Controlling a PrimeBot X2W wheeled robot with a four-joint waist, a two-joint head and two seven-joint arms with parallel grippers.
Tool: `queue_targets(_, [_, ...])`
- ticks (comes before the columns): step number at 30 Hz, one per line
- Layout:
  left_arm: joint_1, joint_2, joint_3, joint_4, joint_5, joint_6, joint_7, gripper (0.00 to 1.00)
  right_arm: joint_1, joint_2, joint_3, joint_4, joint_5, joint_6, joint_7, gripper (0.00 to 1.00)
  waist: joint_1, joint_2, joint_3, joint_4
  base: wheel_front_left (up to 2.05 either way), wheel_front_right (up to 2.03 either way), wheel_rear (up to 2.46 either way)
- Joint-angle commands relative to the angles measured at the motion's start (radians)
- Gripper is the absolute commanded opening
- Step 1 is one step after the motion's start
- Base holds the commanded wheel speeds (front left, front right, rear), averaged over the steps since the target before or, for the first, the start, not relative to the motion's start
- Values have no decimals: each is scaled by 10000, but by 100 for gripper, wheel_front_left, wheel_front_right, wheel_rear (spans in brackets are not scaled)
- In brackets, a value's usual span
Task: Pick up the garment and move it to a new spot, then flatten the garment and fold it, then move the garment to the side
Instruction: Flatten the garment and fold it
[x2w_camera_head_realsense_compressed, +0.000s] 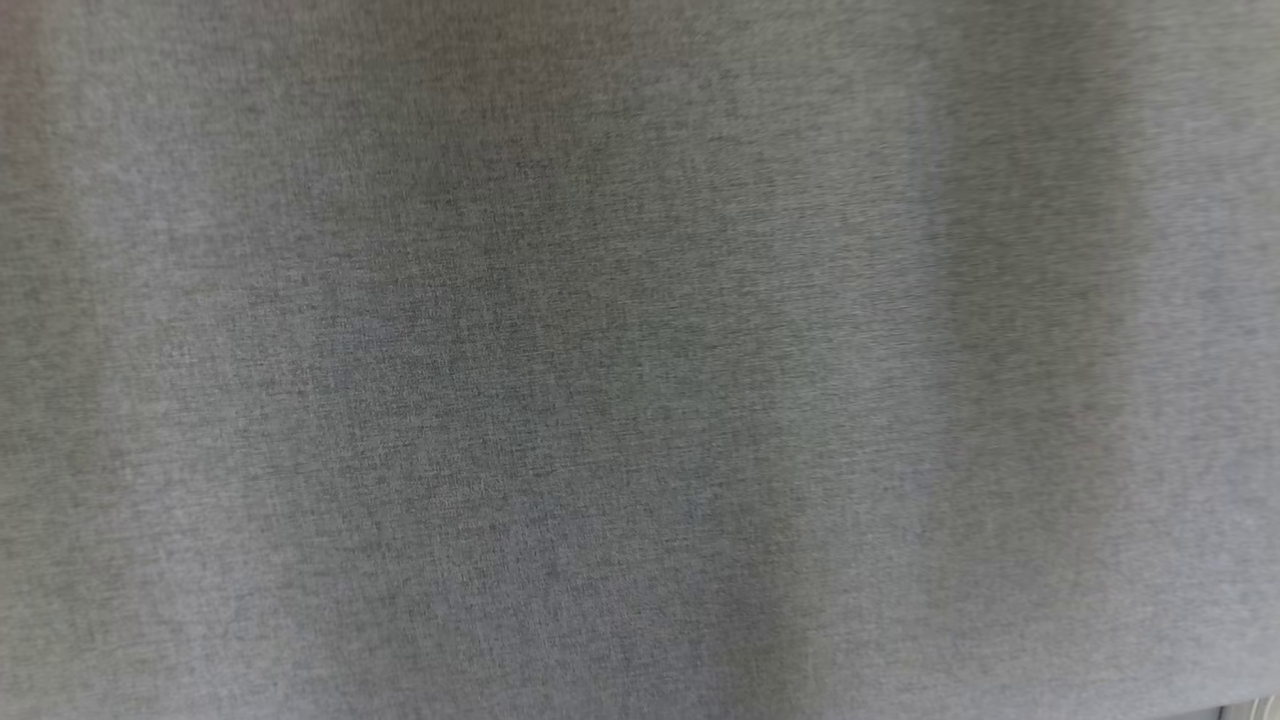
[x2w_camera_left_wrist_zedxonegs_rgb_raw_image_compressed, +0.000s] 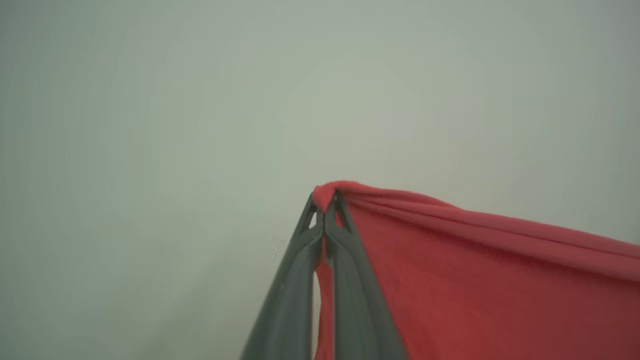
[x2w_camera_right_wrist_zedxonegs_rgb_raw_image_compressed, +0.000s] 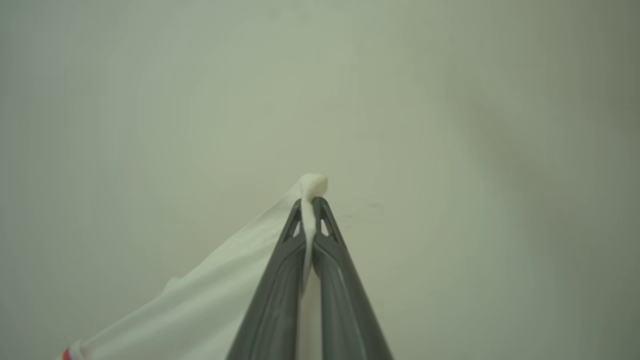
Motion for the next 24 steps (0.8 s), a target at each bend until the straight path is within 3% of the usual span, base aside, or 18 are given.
queue_targets(1, [184, 67, 84, 55, 0, -2, -79, 0, 177, -53, 16, 13, -26, -39, -5, 0, 1, -1, 243, 117, 0, 0, 0])
queue_targets(8, [1085, 115, -237, 205, -244, -529, 25, 0, 1213, -526, 1028, 139, 361, -33, -6, 0, 1, -1, 311, 290, 0, 0, 0])
queue_targets(16, [2715, 173, -726, -134, -933, -766, 267, 0, 2822, -1458, 2017, 535, 1627, -33, 121, 0, 1, -1, -837, 454, 0, 0, 0])
queue_targets(20, [4052, 316, -1018, -658, -1465, -767, 562, 0, 4171, -1923, 2525, 177, 2532, -32, 905, 0, 1, -1, -1792, 555, 0, 0, 0])
queue_targets(24, [6209, 523, -1263, -1624, -2203, -772, 973, 0, 6567, -2412, 2456, -1225, 3490, -32, 2539, 0, 1, -1, -3006, 736, 0, 0, 0])
